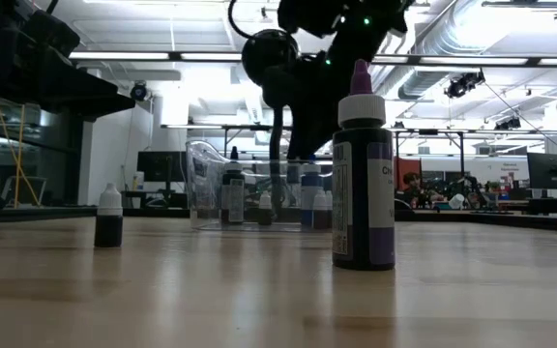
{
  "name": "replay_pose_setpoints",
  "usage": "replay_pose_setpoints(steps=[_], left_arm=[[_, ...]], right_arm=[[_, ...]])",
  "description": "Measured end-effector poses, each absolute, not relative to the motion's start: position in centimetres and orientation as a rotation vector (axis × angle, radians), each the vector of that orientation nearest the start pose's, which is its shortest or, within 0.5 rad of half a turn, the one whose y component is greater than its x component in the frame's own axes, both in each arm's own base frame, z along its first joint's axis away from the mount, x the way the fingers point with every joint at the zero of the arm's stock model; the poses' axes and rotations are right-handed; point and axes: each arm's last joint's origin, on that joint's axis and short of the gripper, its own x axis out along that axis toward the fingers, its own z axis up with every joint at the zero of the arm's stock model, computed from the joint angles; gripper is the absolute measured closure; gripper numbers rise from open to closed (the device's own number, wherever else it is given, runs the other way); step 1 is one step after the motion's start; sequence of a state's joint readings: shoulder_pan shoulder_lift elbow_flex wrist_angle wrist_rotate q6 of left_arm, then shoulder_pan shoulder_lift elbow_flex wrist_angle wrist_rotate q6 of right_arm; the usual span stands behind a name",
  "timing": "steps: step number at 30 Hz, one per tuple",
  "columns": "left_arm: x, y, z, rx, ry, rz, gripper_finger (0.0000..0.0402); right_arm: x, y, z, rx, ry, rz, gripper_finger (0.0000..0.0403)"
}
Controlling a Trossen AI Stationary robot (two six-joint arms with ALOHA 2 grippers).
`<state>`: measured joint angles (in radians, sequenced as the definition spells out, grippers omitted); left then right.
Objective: Pick & Place food coloring
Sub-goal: Put the small blue food coloring bottle into the transparent bin
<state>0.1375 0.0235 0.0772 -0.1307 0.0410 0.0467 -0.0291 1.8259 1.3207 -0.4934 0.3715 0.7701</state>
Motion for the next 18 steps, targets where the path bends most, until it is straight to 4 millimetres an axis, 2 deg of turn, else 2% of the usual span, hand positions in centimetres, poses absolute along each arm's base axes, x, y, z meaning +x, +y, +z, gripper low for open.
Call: replay_pose_setpoints(steps=[6, 18], left_arm=[[9.3, 1.2, 17.5, 0.040, 0.079, 0.094, 0.0124], [9.3, 1.2, 17.5, 0.039, 0.079, 0.094, 0.0124]], right_arm=[[37.7, -2.5, 20.3, 0.517, 0.742, -0.798, 0.0366], [39.3, -2.7, 17.0, 0.533, 0.705, -0.861, 0.0366]])
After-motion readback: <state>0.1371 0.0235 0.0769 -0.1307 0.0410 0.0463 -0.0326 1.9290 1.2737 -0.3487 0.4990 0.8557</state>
